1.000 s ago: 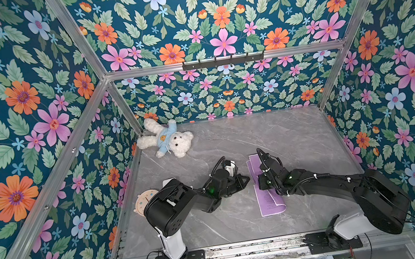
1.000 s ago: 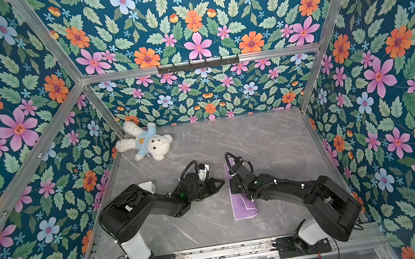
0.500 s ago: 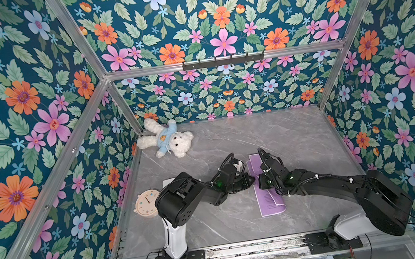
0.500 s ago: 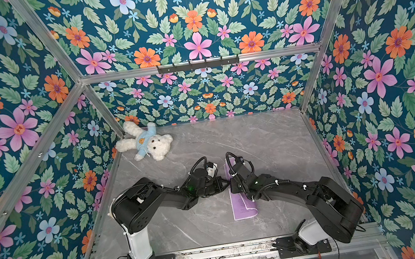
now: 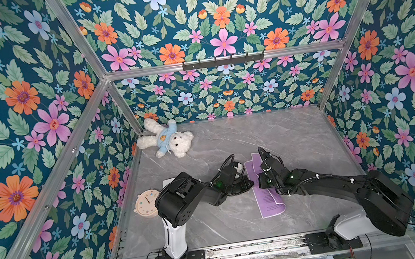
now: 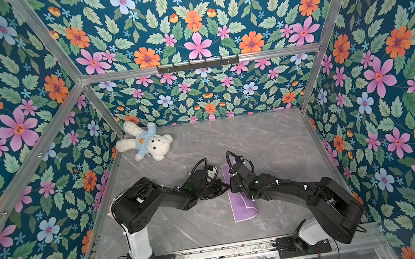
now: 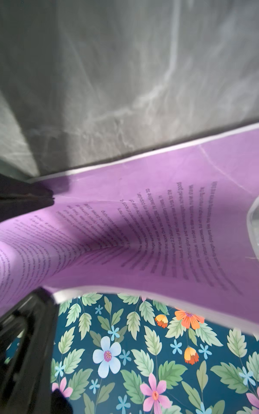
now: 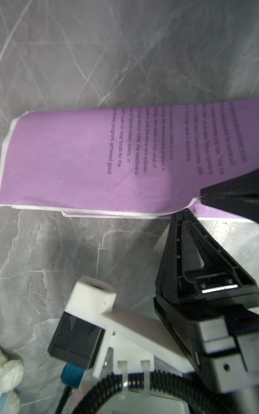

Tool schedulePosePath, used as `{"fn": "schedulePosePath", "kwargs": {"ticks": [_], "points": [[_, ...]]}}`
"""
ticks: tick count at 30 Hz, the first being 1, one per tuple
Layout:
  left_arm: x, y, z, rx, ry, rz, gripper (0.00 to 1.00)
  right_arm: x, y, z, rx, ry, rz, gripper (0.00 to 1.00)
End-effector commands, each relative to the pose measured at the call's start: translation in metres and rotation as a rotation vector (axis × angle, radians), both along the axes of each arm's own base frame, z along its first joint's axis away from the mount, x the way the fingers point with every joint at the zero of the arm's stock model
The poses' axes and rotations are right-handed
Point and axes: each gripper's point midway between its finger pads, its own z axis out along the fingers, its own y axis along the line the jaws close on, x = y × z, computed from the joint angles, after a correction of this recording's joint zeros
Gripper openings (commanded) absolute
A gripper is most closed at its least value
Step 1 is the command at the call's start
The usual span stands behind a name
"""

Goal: Fold the rectangular paper in half along the long edge
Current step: Fold the paper at the center of the board.

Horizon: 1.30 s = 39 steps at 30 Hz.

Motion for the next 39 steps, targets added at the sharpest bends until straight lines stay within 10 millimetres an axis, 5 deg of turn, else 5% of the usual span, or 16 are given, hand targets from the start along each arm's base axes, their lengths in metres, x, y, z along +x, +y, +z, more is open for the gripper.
{"fn": "schedulePosePath", "kwargs": {"ticks": [1, 16, 24, 33, 39], "points": [[-0.008, 0.015, -0.029, 0.111, 0.068, 0.007, 0.00, -0.001, 0.010, -0.003, 0.055, 0.032, 0.002, 0.00], [-0.008, 0.025, -0.036, 0.090, 0.100, 0.035, 0.00, -0.001, 0.028, -0.035, 0.243, 0.097, -0.055, 0.00], [-0.009, 0.028, -0.038, 0.093, 0.107, 0.039, 0.00, 0.003, 0.028, -0.036, 0.437, 0.069, -0.124, 0.00], [-0.009, 0.034, -0.035, 0.087, 0.099, 0.052, 0.00, 0.003, 0.014, -0.019, 0.402, 0.009, -0.146, 0.00], [-0.011, 0.040, -0.027, 0.101, 0.085, 0.060, 0.00, 0.003, 0.016, -0.027, 0.387, 0.024, -0.135, 0.00]]}}
